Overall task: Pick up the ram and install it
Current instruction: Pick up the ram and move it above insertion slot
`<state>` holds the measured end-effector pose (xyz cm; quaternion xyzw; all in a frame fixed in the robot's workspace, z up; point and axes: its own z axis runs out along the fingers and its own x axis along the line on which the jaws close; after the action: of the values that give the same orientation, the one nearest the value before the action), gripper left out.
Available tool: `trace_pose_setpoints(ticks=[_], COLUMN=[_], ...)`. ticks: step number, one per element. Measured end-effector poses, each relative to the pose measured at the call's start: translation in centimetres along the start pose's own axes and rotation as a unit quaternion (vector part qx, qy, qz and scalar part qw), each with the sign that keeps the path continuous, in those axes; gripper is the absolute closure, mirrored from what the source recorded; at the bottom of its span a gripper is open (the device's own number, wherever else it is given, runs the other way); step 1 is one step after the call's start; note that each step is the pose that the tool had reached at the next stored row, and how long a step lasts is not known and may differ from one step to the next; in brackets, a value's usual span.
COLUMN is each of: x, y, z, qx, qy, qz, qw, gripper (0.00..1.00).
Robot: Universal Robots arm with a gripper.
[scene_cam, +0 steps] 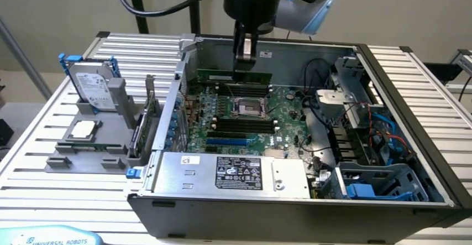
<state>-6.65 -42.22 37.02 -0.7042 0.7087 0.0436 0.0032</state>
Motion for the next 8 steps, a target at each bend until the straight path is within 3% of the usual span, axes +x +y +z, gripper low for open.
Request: trace_pose_setpoints(ticks=[5, 8], x=[-0.6, -0.6], y=[-2.3, -2.79], z=[0.42, 0.43], qx=[0.0, -0.0001], qy=[-0.0001, 0.0], qz=[0.0, 0.0], qw=[1.0, 1.0], gripper=[0.87, 0.87])
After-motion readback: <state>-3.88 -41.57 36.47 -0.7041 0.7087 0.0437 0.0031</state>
